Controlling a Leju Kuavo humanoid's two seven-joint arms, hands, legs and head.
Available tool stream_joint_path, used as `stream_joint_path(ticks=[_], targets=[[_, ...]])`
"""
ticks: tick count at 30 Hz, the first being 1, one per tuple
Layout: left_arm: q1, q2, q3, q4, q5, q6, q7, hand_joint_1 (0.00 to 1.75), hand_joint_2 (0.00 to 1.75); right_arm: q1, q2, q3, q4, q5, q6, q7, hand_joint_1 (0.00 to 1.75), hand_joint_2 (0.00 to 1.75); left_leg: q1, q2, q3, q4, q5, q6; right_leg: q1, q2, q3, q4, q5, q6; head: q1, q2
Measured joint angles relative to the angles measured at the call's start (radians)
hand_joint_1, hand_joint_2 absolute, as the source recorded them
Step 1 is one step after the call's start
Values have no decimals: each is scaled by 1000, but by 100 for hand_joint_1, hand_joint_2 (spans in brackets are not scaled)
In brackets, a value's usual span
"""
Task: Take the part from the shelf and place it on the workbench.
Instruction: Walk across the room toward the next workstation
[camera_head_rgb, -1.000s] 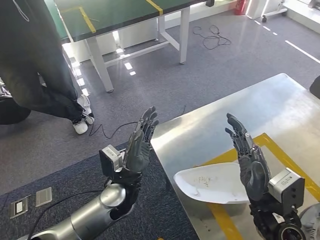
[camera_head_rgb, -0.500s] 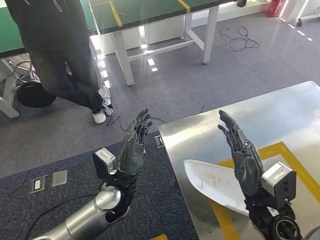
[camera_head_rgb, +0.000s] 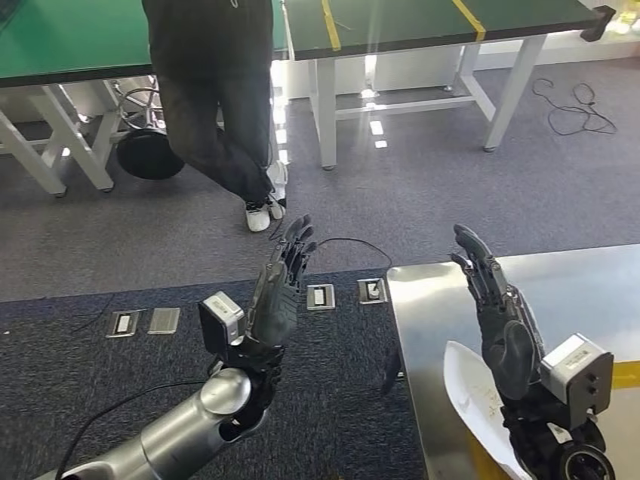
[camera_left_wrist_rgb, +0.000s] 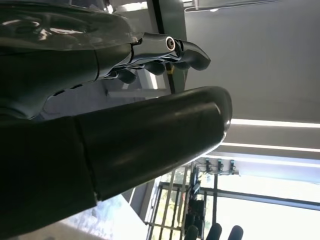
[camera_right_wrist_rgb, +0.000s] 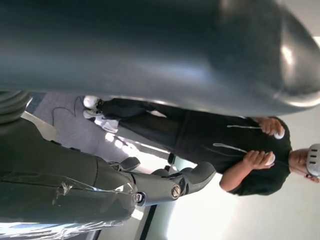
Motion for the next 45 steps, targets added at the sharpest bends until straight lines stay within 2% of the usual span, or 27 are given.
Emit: stream_joint_path(ticks=[2, 4, 5, 7, 9, 11, 12, 13, 15, 16, 18, 20, 22, 23, 25, 27, 28, 29, 31, 32, 34, 36, 38, 40, 42, 43, 45], targets=[[-1, 0, 0, 0, 0, 0, 1, 0, 0, 0, -1, 0, 0, 0, 0, 0, 0, 0, 2, -24, -15, 9, 2, -11, -4, 41, 27, -60, 11, -5, 4, 0], [-1, 0, 0, -1, 0, 0, 1, 0, 0, -1, -1, 1, 0, 0, 1, 0, 0, 0, 5, -50, -27, 10, 9, -24, -2, 27, 31, -65, 11, -15, 4, 0], [0, 1, 0, -1, 0, 0, 1, 0, 0, -3, -1, 1, 0, 0, 1, 0, 0, 0, 4, -44, -30, 14, 7, -29, -3, 14, 34, -69, 13, -20, 3, 0], [-3, 2, 0, -2, -1, 1, 1, 0, 0, -6, -1, 1, -1, 0, 1, 0, 0, 0, 1, 9, -63, 79, -28, -40, -7, -16, 40, -78, 15, -32, -8, 0], [-6, 2, 0, -3, -1, 1, 1, 0, 0, -6, -1, 1, 0, -1, 2, 0, 0, 0, 2, 72, -135, 217, -89, -49, -4, -47, 41, -80, 15, -38, -19, 0], [-4, 3, 0, -3, -1, 1, 1, 0, 0, -5, -1, 1, 0, -1, 2, 0, 0, 0, 7, 89, -186, 308, -112, -53, -2, -76, 40, -80, 13, -39, -24, 0], [-3, 3, 0, -3, -1, 1, 1, 0, 0, -6, -1, 1, 0, -1, 2, 0, 0, 0, 8, 91, -181, 296, -96, -53, -2, -90, 41, -80, 12, -39, -29, 0], [-3, 4, 0, -3, -1, 1, 1, 0, 0, -6, -1, 1, 0, -1, 2, 0, 0, 0, 9, 96, -153, 244, -66, -51, -2, -102, 43, -80, 10, -38, -35, 0], [-4, 5, 0, -3, -1, 1, 1, 0, 0, -8, -1, 1, 0, -1, 2, 0, 0, 0, 6, 124, -73, 98, -6, -43, -1, -121, 48, -80, 6, -34, -47, 0], [-5, 5, 0, -3, -1, 1, 2, 0, 0, -9, -1, 1, 0, -1, 3, 0, 0, 0, 2, 141, -44, 45, 7, -39, 2, -128, 50, -80, 4, -31, -53, 0], [-6, 5, 0, -4, -2, 1, 2, 0, 0, -11, -1, 1, 0, -2, 4, 0, 0, 0, -6, 153, -24, 5, 8, -30, 6, -140, 54, -81, -1, -23, -60, 0], [-5, 6, 0, -5, -3, 1, 3, 0, 0, -12, -1, 1, 0, -4, 5, 0, 0, 0, -10, 133, -25, 2, 7, -20, 9, -156, 61, -87, -4, -13, -60, 0], [-4, 6, 0, -6, -3, 2, 3, 0, 0, -13, -1, 2, 0, -6, 6, 0, 0, 0, -4, 114, -18, -6, 9, -10, 6, -142, 59, -71, -22, -4, -52, 0], [-4, 6, 0, -7, -3, 2, 4, 0, 0, -14, -1, 2, 0, -7, 6, -1, 0, 0, 0, 105, -14, -11, 11, -4, 5, -121, 44, -36, -44, -1, -46, 0], [-4, 5, 0, -8, -3, 2, 4, 0, 0, -12, -1, 2, 0, -9, 6, -1, 0, 0, 2, 84, -9, -13, 10, 3, 4, -73, -23, 103, -108, 1, -29, 0], [-1, 5, 0, -8, -3, 2, 5, 0, 0, -9, -1, 4, 1, -10, 5, -1, 0, 0, 0, 59, -7, -11, 8, 7, 5, -58, -88, 218, -138, 3, -18, 0], [0, 5, 0, -8, -3, 3, 5, 0, 0, -8, -1, 4, 2, -10, 5, -1, 0, 0, 0, 45, -5, -10, 6, 7, 5, -56, -95, 217, -120, 2, -15, 0], [0, 5, 0, -8, -3, 4, 5, 0, 0, -7, -1, 5, 2, -10, 5, -1, 0, 0, 0, 29, -2, -8, 4, 6, 4, -52, -82, 175, -83, 0, -12, 0], [0, 5, 0, -8, -3, 8, 5, 0, 0, -8, -1, 5, 3, -12, 4, -1, 0, 0, -1, 1, 3, -2, -3, 0, 1, -14, -26, 31, -2, -6, -5, 0], [0, 5, 0, -8, -3, 9, 5, 0, 0, -8, -2, 5, 3, -13, 4, -1, 0, 0, -1, -12, 0, 4, -5, -4, -1, 8, 0, -25, 18, -8, -3, 0], [0, 5, 0, -8, -2, 11, 5, 0, 0, -9, -2, 6, 4, -14, 3, -1, 0, 0, 3, -33, -10, 8, -5, -15, 0, 30, 22, -65, 17, -13, -2, 0], [3, 6, 0, -9, -2, 11, 6, 0, 0, -11, -1, 7, 5, -14, 3, -2, 0, 0, 7, -46, -16, 9, -3, -26, 1, 9, 30, -72, 18, -20, -3, 0], [2, 7, 0, -10, -2, 11, 5, 0, 0, -13, -1, 7, 5, -15, 2, -2, 0, 0, 2, -5, -38, 52, -27, -36, -4, -18, 40, -83, 20, -30, -11, 0], [1, 8, 0, -11, -1, 11, 5, 0, 0, -13, -1, 8, 5, -16, 1, -2, 0, 0, 2, 60, -104, 177, -82, -46, -6, -46, 46, -88, 18, -39, -19, 0], [4, 8, 0, -11, 0, 11, 5, 0, 0, -12, -1, 9, 6, -16, 0, -3, 0, 0, 8, 84, -173, 294, -116, -54, -7, -71, 48, -88, 14, -41, -25, 0], [5, 8, 0, -11, 0, 10, 5, 0, 0, -11, -1, 9, 6, -16, 0, -3, 0, 0, 13, 88, -181, 301, -106, -57, -8, -83, 49, -88, 12, -40, -29, 0], [6, 9, 0, -11, 0, 10, 5, 0, 0, -11, -1, 10, 7, -16, -2, -3, 0, 0, 21, 106, -133, 199, -40, -63, -11, -104, 57, -88, 4, -33, -38, 0]])
